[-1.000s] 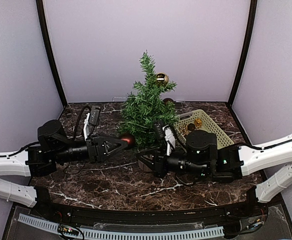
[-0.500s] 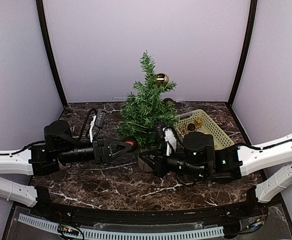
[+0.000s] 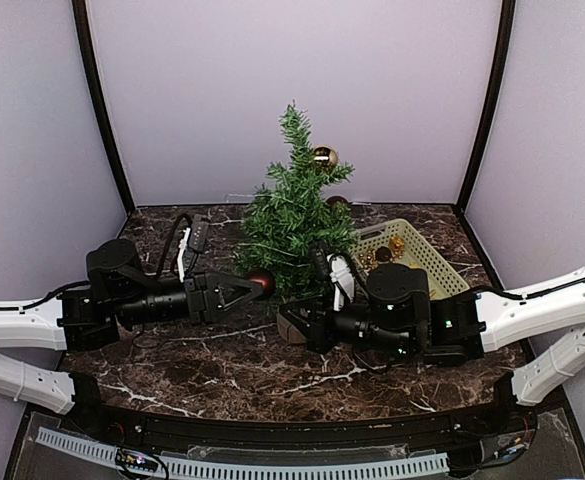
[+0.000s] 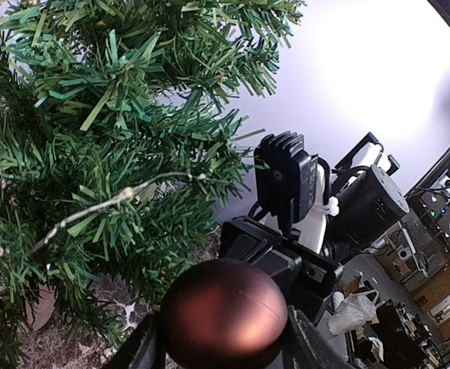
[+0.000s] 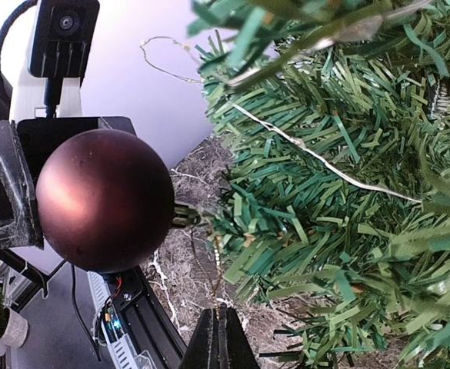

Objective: Decorate the small christmas tree
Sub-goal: Hang the ornament ball on the branch.

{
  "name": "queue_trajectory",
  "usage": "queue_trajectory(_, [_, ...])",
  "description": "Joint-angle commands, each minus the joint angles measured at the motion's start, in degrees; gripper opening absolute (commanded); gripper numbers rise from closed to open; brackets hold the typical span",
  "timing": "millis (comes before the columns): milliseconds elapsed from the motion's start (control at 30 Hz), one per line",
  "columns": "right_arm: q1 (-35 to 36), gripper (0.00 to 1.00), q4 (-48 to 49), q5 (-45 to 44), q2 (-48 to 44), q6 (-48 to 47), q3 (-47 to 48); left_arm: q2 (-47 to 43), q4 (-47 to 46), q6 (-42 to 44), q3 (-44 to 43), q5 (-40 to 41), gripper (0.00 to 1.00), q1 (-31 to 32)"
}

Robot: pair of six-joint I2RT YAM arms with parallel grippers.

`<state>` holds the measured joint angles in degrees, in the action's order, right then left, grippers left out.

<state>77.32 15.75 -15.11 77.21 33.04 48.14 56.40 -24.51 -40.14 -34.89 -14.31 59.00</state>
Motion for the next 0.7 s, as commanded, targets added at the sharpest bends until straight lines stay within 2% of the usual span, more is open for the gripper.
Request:
queue_trajectory(0, [0.46, 0.0, 1.2, -1.05, -0.48, -0.76, 2.17, -0.42, -2.61, 0.02, -1.49, -0.65, 0.46, -0.58])
queue_trajectory(667, [-0.25, 0.0, -2.1, -4.93, -0.1, 2.06, 2.69, 2.57, -6.2, -0.81, -1.02, -1.53, 0.45, -1.99])
